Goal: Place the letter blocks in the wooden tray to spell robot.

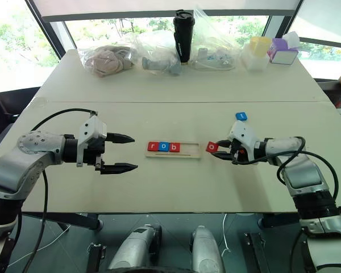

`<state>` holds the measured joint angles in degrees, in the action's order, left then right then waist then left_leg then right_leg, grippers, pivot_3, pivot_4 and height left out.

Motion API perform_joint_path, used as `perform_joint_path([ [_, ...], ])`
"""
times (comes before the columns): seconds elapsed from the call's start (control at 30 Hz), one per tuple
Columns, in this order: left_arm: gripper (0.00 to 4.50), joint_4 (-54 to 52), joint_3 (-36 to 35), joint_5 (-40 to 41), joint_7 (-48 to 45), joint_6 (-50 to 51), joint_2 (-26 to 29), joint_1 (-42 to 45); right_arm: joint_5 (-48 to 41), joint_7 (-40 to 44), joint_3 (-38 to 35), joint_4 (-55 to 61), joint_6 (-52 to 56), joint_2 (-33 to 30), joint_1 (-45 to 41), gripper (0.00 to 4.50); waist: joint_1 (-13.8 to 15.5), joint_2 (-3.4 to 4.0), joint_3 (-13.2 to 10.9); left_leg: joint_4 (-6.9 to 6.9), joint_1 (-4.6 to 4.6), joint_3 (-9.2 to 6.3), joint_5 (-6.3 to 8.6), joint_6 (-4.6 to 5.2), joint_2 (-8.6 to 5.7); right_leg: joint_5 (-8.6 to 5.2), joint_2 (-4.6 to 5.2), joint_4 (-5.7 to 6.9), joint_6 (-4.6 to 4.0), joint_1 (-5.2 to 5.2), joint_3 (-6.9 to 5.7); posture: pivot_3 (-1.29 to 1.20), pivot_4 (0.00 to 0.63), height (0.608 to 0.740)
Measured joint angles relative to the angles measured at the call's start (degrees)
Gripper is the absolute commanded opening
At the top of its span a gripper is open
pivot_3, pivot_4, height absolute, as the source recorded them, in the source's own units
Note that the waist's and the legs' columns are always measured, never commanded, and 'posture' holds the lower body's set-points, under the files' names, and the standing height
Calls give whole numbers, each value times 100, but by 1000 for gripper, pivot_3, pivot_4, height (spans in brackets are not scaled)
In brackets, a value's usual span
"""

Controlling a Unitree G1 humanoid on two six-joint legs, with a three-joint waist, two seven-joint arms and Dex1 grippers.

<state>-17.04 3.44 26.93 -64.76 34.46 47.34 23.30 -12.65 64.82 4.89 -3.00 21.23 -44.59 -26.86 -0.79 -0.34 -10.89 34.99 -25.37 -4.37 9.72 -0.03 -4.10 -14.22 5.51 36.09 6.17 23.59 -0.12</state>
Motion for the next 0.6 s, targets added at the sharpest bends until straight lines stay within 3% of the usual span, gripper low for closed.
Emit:
perform_joint_path([
  [0.2, 4500, -5, 0, -1, 18, 3, -9, 19, 238, 218, 749, -542, -109, 642, -885, 1156, 34, 0, 0, 2, -1, -1, 0, 0, -6, 0, 2, -2, 1, -2, -2, 0, 150, 740],
  [0.6, 4500, -348, -119, 136, 365, 173, -23, -247, 785, 758, 1226, -2228, -1020, 930, -1592, 1156, -9, 0, 0, 0, 3, 0, -2, 2, -5, 2, -11, 7, 3, 1, -1, 0, 150, 740],
])
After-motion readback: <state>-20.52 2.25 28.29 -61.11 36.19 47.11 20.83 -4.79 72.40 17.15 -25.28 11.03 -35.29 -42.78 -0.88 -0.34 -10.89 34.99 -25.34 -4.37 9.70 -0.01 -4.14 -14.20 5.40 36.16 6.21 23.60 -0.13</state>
